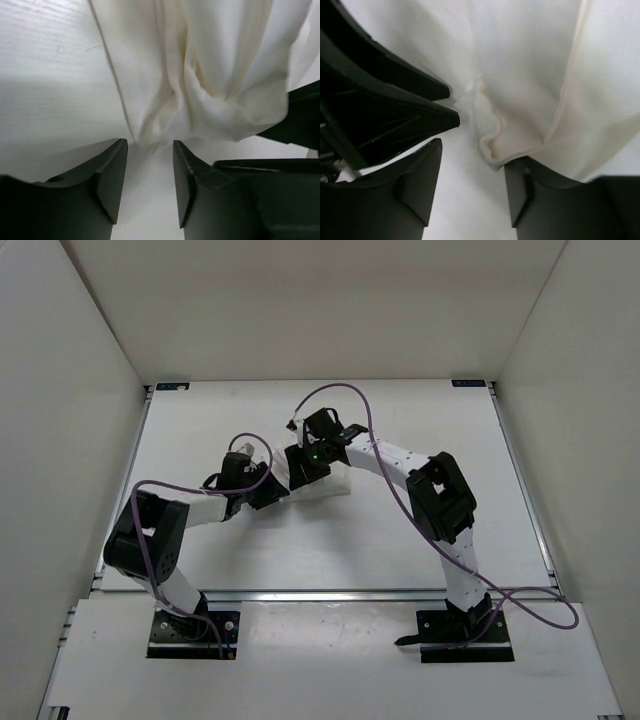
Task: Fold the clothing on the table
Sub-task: Fold the skirt
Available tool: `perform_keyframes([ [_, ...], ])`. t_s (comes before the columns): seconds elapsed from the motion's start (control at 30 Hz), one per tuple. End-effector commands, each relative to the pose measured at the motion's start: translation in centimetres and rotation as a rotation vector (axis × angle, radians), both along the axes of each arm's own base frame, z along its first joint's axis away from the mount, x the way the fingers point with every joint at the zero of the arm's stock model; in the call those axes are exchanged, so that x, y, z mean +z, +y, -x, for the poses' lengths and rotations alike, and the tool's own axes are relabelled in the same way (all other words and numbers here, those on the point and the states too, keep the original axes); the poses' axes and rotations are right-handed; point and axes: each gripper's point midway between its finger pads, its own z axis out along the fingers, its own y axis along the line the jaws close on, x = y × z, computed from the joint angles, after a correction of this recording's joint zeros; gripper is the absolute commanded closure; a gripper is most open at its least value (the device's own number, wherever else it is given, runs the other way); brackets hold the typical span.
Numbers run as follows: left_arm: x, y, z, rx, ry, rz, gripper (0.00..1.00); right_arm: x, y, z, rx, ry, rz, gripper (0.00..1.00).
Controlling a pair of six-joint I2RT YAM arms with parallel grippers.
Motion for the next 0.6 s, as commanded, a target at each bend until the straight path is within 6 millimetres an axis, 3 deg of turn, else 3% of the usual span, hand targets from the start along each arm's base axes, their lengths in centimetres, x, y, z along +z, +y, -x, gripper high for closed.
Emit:
perform_keyframes([
  [0.0, 2.1, 1.4, 1.5, 0.014, -0.008, 0.019, 0.44, 9.9, 0.6, -0.3, 0.014, -0.186, -0.142, 0.49],
  [0.07, 2.4, 2.2, 3.0, 0.025, -0.003, 0.026, 0.39, 13.6, -0.7, 0.4, -0.011, -0.25, -0.223, 0.45],
  [0.1, 3.7, 2.6, 3.1, 0.031, -0.037, 0.041, 0.39, 16.1, -1.3, 0.8, -0.02, -0.293, -0.27, 0.44],
  [0.17, 4.2, 3.5, 4.4, 0.05, -0.033, 0.043, 0.37, 16.0, -3.1, 1.3, -0.078, -0.283, -0.317, 0.42],
  [0.2, 5.1, 4.1, 4.7, 0.058, -0.063, 0.041, 0.33, 17.6, -4.1, 1.6, -0.091, -0.309, -0.348, 0.41],
  [0.27, 5.8, 4.7, 5.9, 0.06, -0.069, 0.027, 0.31, 16.5, -5.9, 1.7, -0.138, -0.284, -0.356, 0.42],
  [0.4, 8.1, 5.2, 7.6, 0.002, -0.122, 0.029, 0.02, 15.2, -8.1, 2.9, -0.184, -0.26, -0.33, 0.41],
  [0.43, 8.1, 4.8, 8.1, -0.032, -0.111, 0.036, 0.01, 15.5, -8.4, 3.2, -0.19, -0.271, -0.333, 0.42],
  [0.47, 8.1, 5.0, 8.4, -0.048, -0.096, 0.011, 0.02, 14.3, -8.7, 3.6, -0.196, -0.252, -0.315, 0.42],
  [0.53, 7.8, 4.9, 9.0, -0.093, -0.056, -0.033, 0.01, 14.7, -9.7, 3.9, -0.227, -0.274, -0.31, 0.42],
  [0.57, 7.7, 4.8, 9.3, -0.123, -0.043, -0.058, 0.02, 13.6, -10.0, 4.1, -0.238, -0.254, -0.289, 0.41],
])
